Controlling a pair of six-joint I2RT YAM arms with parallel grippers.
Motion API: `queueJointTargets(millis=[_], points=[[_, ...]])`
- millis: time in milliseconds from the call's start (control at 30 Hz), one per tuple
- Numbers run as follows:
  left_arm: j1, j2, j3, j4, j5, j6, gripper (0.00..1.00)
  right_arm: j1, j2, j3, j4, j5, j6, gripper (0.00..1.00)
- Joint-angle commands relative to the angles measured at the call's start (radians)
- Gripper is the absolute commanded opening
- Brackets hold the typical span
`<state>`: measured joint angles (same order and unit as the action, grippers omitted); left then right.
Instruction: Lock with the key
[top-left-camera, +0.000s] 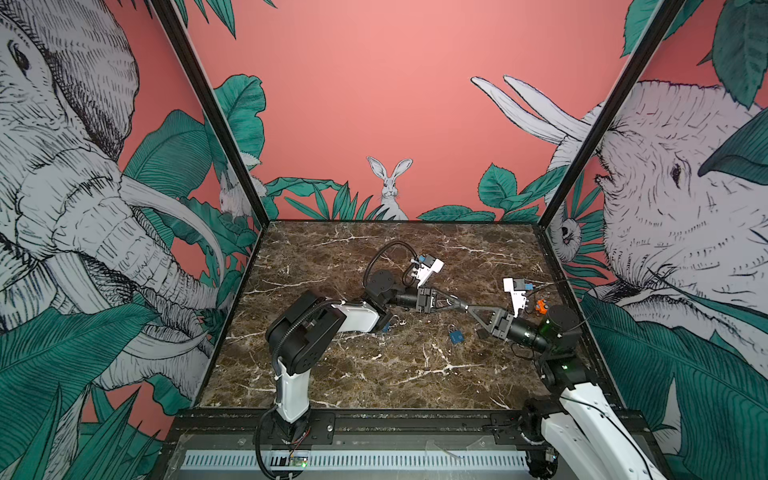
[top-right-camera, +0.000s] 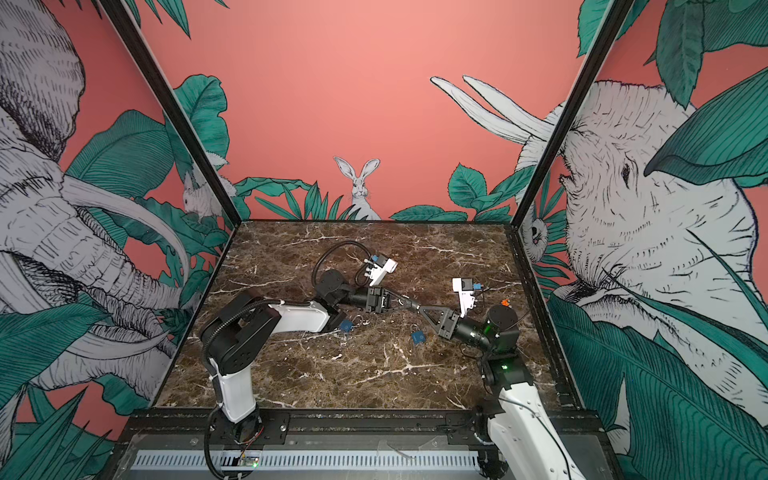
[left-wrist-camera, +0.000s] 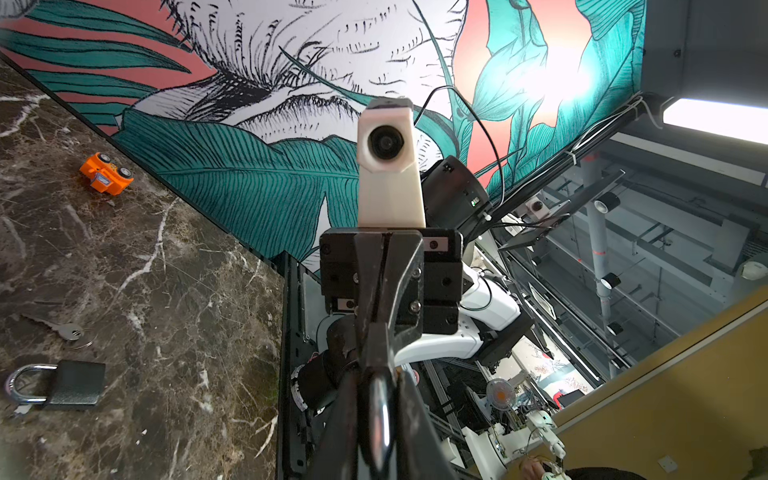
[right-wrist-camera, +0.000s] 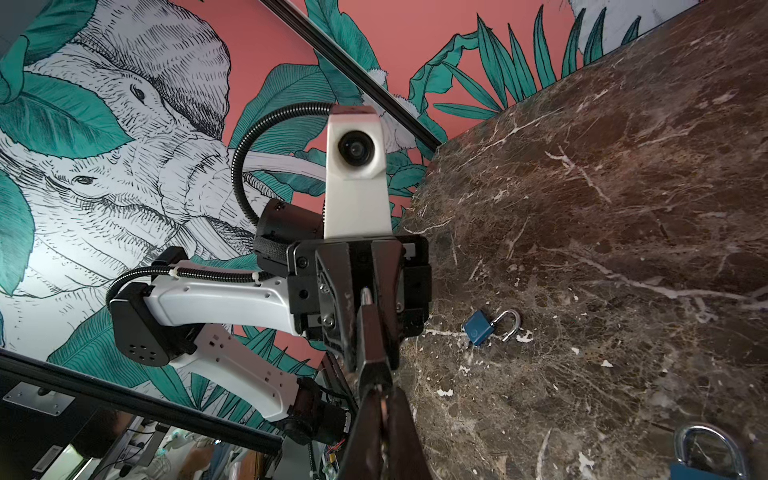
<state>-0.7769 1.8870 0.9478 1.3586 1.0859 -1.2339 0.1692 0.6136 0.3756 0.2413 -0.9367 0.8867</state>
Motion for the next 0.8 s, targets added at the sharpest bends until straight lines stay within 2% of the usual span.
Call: queueJointTargets(millis=[0, 167, 333, 433, 467, 533, 600, 633, 667, 700, 767], points=[[0.018, -0.005, 0.012, 0.03, 0.01, 0.011, 0.0, -0.006, -0.026, -0.015, 0.044, -0.014, -0.009, 0.0], [0.053, -0.024, -0.009, -0.017, -0.001, 0.054, 0.0, -0.022, -0.045, -0.045, 0.098, -0.041, 0.044, 0.0], [0.061, -0.046, -0.009, -0.117, 0.02, 0.129, 0.0, -0.036, -0.094, -0.053, 0.051, -0.038, 0.043, 0.0], [0.062, -0.062, -0.005, -0.264, 0.037, 0.228, 0.0, -0.036, -0.107, -0.051, -0.015, -0.004, 0.029, 0.0], [0.062, -0.078, 0.001, -0.428, 0.038, 0.325, 0.0, -0.036, -0.112, -0.035, -0.089, 0.032, 0.002, 0.0], [0.062, -0.133, 0.042, -0.902, -0.012, 0.648, 0.0, -0.037, -0.113, -0.012, -0.216, 0.112, -0.047, 0.0], [0.054, -0.171, 0.172, -1.516, -0.248, 1.067, 0.0, -0.03, -0.101, -0.052, -0.188, 0.19, -0.006, 0.0], [0.05, -0.162, 0.213, -1.633, -0.317, 1.134, 0.0, -0.026, -0.09, -0.077, -0.149, 0.214, 0.023, 0.0], [0.052, -0.138, 0.25, -1.708, -0.336, 1.17, 0.0, -0.018, -0.079, -0.091, -0.135, 0.245, 0.039, 0.0], [0.059, -0.107, 0.298, -1.812, -0.32, 1.226, 0.0, -0.003, -0.066, -0.096, -0.133, 0.285, 0.043, 0.0], [0.058, -0.056, 0.354, -1.913, -0.336, 1.296, 0.0, 0.036, -0.051, -0.095, -0.145, 0.363, 0.019, 0.0]])
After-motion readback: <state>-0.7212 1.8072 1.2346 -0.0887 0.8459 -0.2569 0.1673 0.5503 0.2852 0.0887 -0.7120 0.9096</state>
